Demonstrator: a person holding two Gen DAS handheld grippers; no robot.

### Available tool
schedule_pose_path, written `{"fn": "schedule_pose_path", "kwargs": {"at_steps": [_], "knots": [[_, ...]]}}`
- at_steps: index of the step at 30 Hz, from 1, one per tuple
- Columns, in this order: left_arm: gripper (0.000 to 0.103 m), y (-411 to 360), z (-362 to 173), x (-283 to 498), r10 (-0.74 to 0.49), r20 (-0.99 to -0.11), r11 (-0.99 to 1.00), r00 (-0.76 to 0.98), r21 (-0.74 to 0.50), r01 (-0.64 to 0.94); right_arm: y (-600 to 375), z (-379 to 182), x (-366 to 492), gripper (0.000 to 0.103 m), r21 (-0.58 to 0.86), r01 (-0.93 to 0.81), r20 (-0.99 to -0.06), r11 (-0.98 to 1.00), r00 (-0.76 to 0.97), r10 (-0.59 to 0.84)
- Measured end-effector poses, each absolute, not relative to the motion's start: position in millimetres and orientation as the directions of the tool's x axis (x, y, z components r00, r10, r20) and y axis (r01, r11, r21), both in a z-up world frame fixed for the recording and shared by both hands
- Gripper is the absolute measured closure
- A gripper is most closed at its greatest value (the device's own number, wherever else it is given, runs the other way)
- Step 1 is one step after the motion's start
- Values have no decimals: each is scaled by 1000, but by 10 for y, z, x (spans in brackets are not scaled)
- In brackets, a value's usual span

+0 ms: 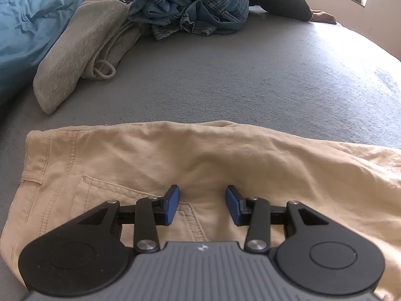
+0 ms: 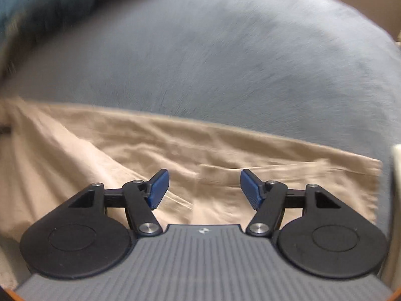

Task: Fold clothes

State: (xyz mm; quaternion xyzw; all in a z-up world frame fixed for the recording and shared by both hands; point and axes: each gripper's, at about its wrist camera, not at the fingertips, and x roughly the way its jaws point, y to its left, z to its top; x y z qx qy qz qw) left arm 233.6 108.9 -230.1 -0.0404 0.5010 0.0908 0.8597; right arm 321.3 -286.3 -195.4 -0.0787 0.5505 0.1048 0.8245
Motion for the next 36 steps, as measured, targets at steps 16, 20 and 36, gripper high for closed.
{"fn": "schedule_pose_path", "kwargs": {"at_steps": [16,20,36], "knots": [[60,1158,-2298,2327,90,-863,981,496,-9,-195,-4251,-907,1888,98,-240,348,-879,907,319,-355],[60,1164,-2297,2338,93,-863,980,496,-9,-199,-4231,-967,1679,86,-312,355,-875,881,254,-413],[60,1140,-2282,2325,97,-858,984,504,6,-178,-2364,-2240,3208,72,-27,-628,-953,778,252,170]]}}
